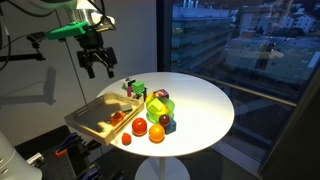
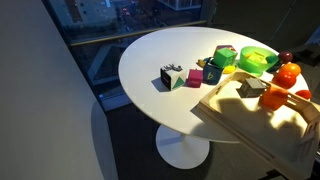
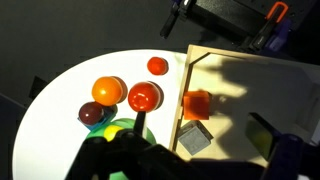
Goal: Remove the grey block from the tray
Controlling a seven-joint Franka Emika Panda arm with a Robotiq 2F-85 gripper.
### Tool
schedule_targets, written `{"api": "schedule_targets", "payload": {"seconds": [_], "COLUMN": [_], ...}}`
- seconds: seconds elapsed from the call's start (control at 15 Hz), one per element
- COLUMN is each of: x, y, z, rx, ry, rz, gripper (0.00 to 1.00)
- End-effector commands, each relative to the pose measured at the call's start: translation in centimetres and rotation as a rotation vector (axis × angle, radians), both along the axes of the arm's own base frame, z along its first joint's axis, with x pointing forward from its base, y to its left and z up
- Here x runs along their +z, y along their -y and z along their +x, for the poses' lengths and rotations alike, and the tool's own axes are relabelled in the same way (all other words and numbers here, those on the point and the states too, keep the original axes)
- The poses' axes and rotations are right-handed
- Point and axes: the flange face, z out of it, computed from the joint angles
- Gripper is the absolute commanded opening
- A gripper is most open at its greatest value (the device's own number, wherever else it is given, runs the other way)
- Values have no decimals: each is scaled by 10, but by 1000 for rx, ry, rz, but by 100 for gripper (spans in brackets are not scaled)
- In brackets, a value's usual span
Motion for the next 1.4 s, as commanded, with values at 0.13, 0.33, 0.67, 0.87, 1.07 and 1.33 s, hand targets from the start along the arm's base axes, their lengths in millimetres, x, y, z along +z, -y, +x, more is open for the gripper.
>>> {"api": "schedule_targets", "payload": {"seconds": [0.13, 0.33, 0.67, 0.87, 1.07, 1.33], "x": [-14, -30, -42, -49, -47, -53], "y": [-10, -14, -17, -16, -16, -16], "z": [38, 51, 64, 59, 60, 64], "rx": [-63, -91, -109, -87, -89, -72], "ry": [7, -14, -18, -33, -29, -23], "rz": [85, 120, 135, 125, 125, 136], "gripper": [100, 100, 100, 100, 100, 100]}}
